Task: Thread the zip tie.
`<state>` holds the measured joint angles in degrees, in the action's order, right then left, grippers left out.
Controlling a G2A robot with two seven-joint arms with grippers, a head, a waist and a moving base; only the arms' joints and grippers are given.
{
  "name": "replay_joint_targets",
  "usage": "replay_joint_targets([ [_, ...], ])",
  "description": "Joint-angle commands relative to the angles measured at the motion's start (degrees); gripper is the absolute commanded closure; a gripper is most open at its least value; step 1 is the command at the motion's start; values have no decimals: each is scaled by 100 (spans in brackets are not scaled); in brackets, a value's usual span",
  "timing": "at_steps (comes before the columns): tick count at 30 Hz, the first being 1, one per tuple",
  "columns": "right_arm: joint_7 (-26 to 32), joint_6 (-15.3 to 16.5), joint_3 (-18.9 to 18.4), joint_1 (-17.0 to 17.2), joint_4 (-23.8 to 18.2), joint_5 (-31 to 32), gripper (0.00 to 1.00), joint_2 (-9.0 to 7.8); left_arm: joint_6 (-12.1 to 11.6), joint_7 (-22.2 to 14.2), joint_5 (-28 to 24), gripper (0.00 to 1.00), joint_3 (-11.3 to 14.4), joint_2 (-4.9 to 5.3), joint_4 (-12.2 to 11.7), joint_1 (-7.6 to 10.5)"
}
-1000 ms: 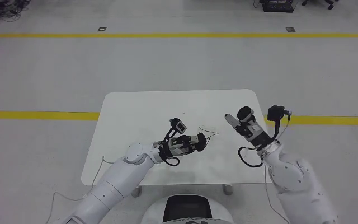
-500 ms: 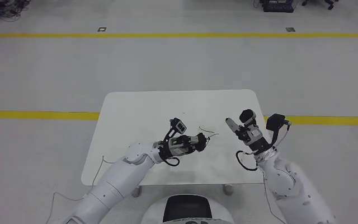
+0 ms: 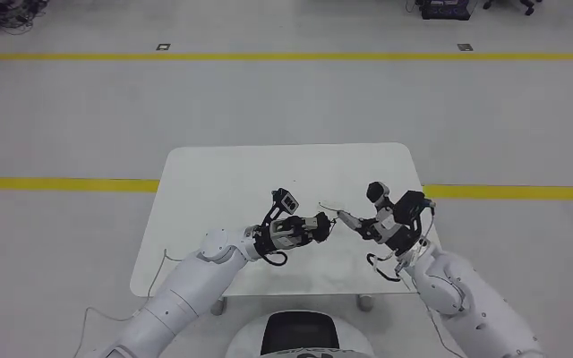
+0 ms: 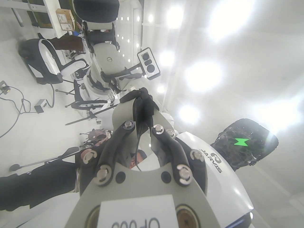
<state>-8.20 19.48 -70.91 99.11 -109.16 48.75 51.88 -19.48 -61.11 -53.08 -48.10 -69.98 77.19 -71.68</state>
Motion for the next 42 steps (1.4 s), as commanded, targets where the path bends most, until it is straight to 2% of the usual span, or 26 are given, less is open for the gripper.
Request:
replay_joint_targets([
  [1, -21, 0, 161, -53, -24, -108, 0, -161, 0, 0, 0, 100, 0, 0, 0, 0],
  [2, -8, 0, 228, -91, -47, -210, 0, -238, 0, 0, 0, 100, 0, 0, 0, 0],
  [10, -8, 0, 228, -91, -47, -210, 0, -238, 0, 0, 0, 100, 0, 0, 0, 0],
  [12, -107, 0, 213, -88, -70, -523, 0, -227, 0, 0, 0, 100, 0, 0, 0, 0],
  [14, -178, 0, 88, -38, -56, -548, 0, -258, 0, 0, 0, 100, 0, 0, 0, 0],
  [16, -278, 0, 109, 68, -225, -778, 0, -303, 0, 0, 0, 100, 0, 0, 0, 0],
  [22, -297, 0, 207, 207, -428, -684, 0, -650, 0, 0, 0, 100, 0, 0, 0, 0],
  [32, -685, 0, 754, 12, -290, -455, 0, -1292, 0, 0, 0, 100, 0, 0, 0, 0],
  [37, -849, 0, 1158, -198, -243, -493, 40, -1581, 0, 0, 0, 100, 0, 0, 0, 0],
  [40, -925, 0, 1423, -410, -206, -590, 53, -1697, 0, 0, 0, 100, 0, 0, 0, 0],
  [42, -974, 0, 1582, -554, -178, -650, 54, -1747, 0, 0, 0, 100, 0, 0, 0, 0],
])
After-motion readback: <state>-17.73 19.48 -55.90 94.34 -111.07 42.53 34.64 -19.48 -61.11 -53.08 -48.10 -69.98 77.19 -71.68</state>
